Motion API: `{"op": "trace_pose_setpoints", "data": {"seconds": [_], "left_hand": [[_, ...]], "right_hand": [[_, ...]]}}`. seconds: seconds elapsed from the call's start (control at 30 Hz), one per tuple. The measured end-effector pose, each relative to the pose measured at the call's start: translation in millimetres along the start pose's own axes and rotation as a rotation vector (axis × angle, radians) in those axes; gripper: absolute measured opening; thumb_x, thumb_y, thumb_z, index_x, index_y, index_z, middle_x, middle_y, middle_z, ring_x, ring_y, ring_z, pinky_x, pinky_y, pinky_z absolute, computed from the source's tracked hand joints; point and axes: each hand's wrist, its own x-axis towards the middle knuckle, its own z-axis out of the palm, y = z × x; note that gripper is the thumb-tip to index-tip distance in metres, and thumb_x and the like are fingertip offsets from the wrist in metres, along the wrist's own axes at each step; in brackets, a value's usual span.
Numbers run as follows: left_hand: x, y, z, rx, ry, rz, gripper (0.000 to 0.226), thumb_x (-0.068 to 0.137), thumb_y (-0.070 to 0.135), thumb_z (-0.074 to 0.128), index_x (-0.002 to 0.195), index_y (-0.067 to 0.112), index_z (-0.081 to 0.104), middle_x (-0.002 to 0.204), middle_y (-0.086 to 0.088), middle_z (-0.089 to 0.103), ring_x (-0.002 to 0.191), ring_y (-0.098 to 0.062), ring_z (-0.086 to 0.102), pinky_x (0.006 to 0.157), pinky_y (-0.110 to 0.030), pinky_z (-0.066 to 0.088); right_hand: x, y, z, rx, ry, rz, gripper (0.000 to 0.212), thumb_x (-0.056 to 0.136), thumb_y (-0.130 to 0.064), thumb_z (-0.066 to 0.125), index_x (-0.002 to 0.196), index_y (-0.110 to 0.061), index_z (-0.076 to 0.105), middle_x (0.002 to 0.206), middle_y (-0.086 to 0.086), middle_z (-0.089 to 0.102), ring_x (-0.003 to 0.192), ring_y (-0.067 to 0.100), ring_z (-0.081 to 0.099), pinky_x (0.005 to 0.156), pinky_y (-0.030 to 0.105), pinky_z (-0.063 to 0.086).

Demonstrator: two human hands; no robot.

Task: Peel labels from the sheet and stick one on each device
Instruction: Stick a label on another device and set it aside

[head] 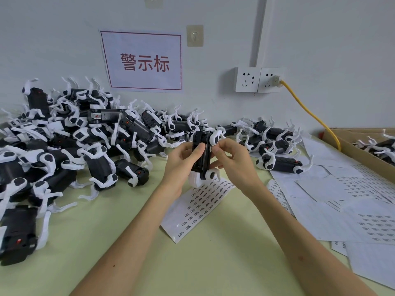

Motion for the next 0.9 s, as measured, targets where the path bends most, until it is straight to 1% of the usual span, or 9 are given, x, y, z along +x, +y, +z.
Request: {"op": "trace_pose_setpoints", "data": {"seconds": [0.17, 0.27, 0.3, 0.4, 0.53, 0.7, 0.77, 0.83, 0.9], "left_hand": [[0.2, -0.8, -0.4, 0.012, -0.007, 0.014, 0.020, 0.097, 0.032, 0.069, 0.104, 0.014, 0.071, 0.078, 0.011, 0.076, 0.075, -0.002, 0.072, 0.061, -0.011, 0.050], [0.5, -1.2, -0.7, 0.009, -0.017, 0.015, 0.020, 0.097, 0.032, 0.069, 0.104, 0.014, 0.071, 0.080, 0.010, 0.076, 0.076, -0.003, 0.073, 0.061, -0.012, 0.051], [0.6, -1.6, -0.7, 0.007, -0.019, 0.013, 0.020, 0.097, 0.033, 0.069, 0.105, 0.014, 0.071, 0.080, 0.010, 0.076, 0.076, -0.003, 0.073, 0.061, -0.012, 0.051], [0.7, -2.5, 0.0, 0.012, -0.013, 0.012, 0.021, 0.095, 0.036, 0.070, 0.104, 0.016, 0.070, 0.079, 0.013, 0.075, 0.076, -0.002, 0.072, 0.061, -0.011, 0.050], [0.6, -2.6, -0.3, 0.027, -0.015, 0.028, 0.020, 0.095, 0.036, 0.071, 0.101, 0.017, 0.070, 0.077, 0.014, 0.074, 0.075, -0.001, 0.072, 0.061, -0.010, 0.049], [-0.4, -1.7, -1.3, 0.039, -0.032, 0.036, 0.020, 0.095, 0.036, 0.070, 0.103, 0.017, 0.071, 0.080, 0.013, 0.075, 0.077, -0.001, 0.072, 0.062, -0.010, 0.050], [-0.7, -0.6, -2.1, 0.033, -0.038, 0.030, 0.018, 0.096, 0.034, 0.070, 0.102, 0.017, 0.072, 0.079, 0.014, 0.075, 0.076, 0.001, 0.071, 0.062, -0.010, 0.050], [-1.1, -0.2, -2.7, 0.026, -0.046, 0.017, 0.018, 0.097, 0.034, 0.069, 0.099, 0.017, 0.072, 0.077, 0.014, 0.074, 0.074, 0.001, 0.070, 0.063, -0.011, 0.050], [-3.0, 2.8, -1.2, 0.003, -0.046, -0.010, 0.027, 0.097, 0.038, 0.067, 0.100, 0.011, 0.072, 0.082, 0.006, 0.076, 0.079, -0.005, 0.070, 0.072, -0.019, 0.053]], "right_hand": [[0.2, 0.6, 0.0, 0.001, -0.005, 0.005, 0.018, 0.104, -0.015, 0.057, 0.090, -0.005, 0.063, 0.097, 0.013, 0.073, 0.072, 0.022, 0.075, 0.068, 0.030, 0.059], [1.2, 2.2, 0.4, -0.002, -0.002, 0.013, 0.018, 0.103, -0.015, 0.058, 0.089, -0.006, 0.064, 0.097, 0.012, 0.073, 0.074, 0.024, 0.075, 0.071, 0.034, 0.060], [1.6, 2.5, 0.4, 0.002, 0.000, 0.014, 0.017, 0.103, -0.015, 0.058, 0.089, -0.006, 0.064, 0.096, 0.012, 0.073, 0.075, 0.024, 0.075, 0.071, 0.034, 0.060], [2.0, 2.6, -0.2, 0.025, 0.005, 0.015, 0.016, 0.103, -0.015, 0.059, 0.089, -0.008, 0.064, 0.096, 0.013, 0.073, 0.077, 0.024, 0.074, 0.067, 0.025, 0.057], [1.6, 3.4, -1.3, 0.058, 0.003, 0.028, 0.015, 0.102, -0.014, 0.061, 0.089, -0.007, 0.063, 0.095, 0.012, 0.073, 0.069, 0.024, 0.075, 0.062, 0.023, 0.055], [2.5, 4.2, -1.2, 0.088, 0.013, 0.039, 0.016, 0.100, -0.015, 0.065, 0.085, -0.010, 0.064, 0.091, 0.013, 0.074, 0.069, 0.022, 0.075, 0.060, 0.015, 0.050], [3.7, 5.3, -2.3, 0.092, 0.024, 0.054, 0.018, 0.097, -0.018, 0.070, 0.082, -0.010, 0.064, 0.086, 0.009, 0.074, 0.068, 0.018, 0.074, 0.061, 0.015, 0.049], [4.1, 5.9, -4.2, 0.090, 0.050, 0.085, 0.027, 0.093, -0.025, 0.075, 0.076, -0.008, 0.062, 0.080, 0.011, 0.072, 0.067, 0.014, 0.070, 0.066, 0.019, 0.050], [3.7, 4.4, -6.9, 0.114, 0.054, 0.130, 0.036, 0.089, -0.032, 0.078, 0.070, -0.009, 0.058, 0.079, 0.017, 0.071, 0.066, 0.013, 0.068, 0.070, 0.024, 0.052]]}}
